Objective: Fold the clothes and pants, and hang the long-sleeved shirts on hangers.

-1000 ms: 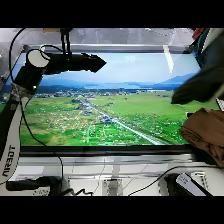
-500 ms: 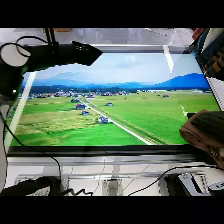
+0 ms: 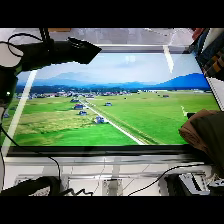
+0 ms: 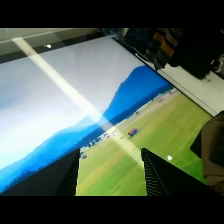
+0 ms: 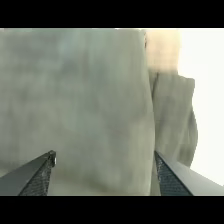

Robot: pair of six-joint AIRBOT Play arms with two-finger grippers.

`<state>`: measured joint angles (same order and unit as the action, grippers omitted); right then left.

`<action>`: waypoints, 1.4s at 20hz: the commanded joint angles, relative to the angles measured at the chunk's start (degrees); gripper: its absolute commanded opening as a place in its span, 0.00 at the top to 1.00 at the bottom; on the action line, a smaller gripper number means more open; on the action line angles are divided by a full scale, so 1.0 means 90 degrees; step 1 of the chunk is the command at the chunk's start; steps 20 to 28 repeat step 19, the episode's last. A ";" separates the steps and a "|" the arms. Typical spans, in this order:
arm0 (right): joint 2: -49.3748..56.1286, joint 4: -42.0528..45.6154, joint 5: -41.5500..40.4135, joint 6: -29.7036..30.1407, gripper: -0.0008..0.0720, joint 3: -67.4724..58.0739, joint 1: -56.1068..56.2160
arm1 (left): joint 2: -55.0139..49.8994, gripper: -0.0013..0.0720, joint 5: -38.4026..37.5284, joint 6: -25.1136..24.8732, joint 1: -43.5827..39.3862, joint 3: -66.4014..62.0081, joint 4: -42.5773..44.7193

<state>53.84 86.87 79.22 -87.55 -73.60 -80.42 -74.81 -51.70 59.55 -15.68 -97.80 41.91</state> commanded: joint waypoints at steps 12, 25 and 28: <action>0.0056 -0.1605 -0.1804 0.0707 0.96 0.0012 0.6618 | 0.0007 0.41 0.0000 0.0000 0.0007 -0.0002 0.0000; 0.0053 -0.0967 -0.2582 0.0697 0.96 0.0010 0.8779 | 0.0007 0.41 0.0000 0.0000 0.0007 -0.0002 0.0000; 0.0053 -0.0967 -0.2582 0.0697 0.96 0.0010 0.8779 | 0.0007 0.41 0.0000 0.0000 0.0007 -0.0002 0.0000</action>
